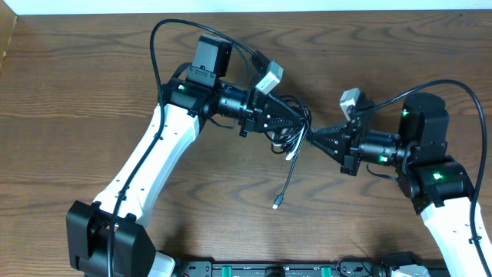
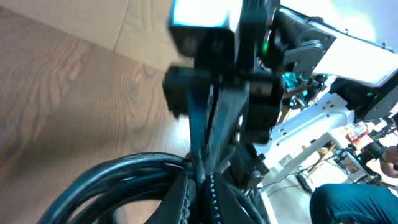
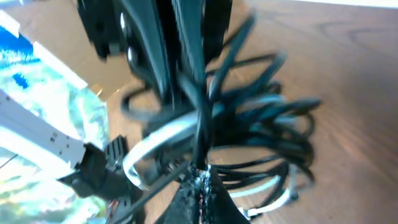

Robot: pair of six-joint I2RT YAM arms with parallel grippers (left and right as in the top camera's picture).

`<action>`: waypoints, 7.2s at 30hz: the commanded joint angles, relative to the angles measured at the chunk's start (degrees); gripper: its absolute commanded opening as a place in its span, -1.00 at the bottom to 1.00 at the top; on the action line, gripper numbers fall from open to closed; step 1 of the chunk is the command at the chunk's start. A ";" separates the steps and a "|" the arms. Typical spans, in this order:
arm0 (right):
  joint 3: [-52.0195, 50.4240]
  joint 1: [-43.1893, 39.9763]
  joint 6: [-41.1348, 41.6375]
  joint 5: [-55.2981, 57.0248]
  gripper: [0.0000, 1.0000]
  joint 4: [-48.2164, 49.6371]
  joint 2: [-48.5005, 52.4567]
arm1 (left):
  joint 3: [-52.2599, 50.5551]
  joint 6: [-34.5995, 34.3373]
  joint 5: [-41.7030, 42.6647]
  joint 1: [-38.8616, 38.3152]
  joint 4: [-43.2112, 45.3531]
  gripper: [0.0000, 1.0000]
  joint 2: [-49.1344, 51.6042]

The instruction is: Untangle cables

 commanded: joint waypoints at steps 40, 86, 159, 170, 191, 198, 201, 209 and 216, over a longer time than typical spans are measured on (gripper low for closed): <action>-0.07 -5.55 23.23 46.51 -0.31 -1.90 14.32 | -2.49 -19.87 -0.35 -7.19 12.79 -0.85 16.90; -0.07 -7.13 21.29 45.75 0.98 -4.94 14.36 | -0.85 -35.87 -63.45 -0.59 -15.56 0.52 5.38; -4.20 7.69 59.47 48.39 -0.97 3.37 25.18 | -3.02 -39.89 -67.06 1.88 -11.61 0.40 9.79; -4.17 17.29 59.19 54.75 -0.98 37.99 39.06 | -3.02 -38.18 -67.17 1.88 -11.32 0.40 9.79; 5.97 11.47 44.65 61.13 -0.72 20.83 33.24 | -2.71 -41.24 -66.97 2.19 -11.32 0.43 2.78; 5.97 11.26 49.83 60.89 -0.78 25.81 43.54 | -2.71 -41.44 -67.01 2.19 -12.48 0.54 2.78; 5.97 11.28 52.89 57.99 -0.79 26.64 46.56 | -2.71 -41.44 -67.01 2.19 -12.50 0.53 2.78; 5.97 14.40 53.46 33.16 -0.95 24.98 47.78 | -2.71 -41.44 -67.21 2.19 -12.61 0.54 2.78; 5.97 20.55 50.60 32.61 -0.98 22.60 47.78 | -2.71 -41.38 -67.84 2.19 -13.03 0.54 2.78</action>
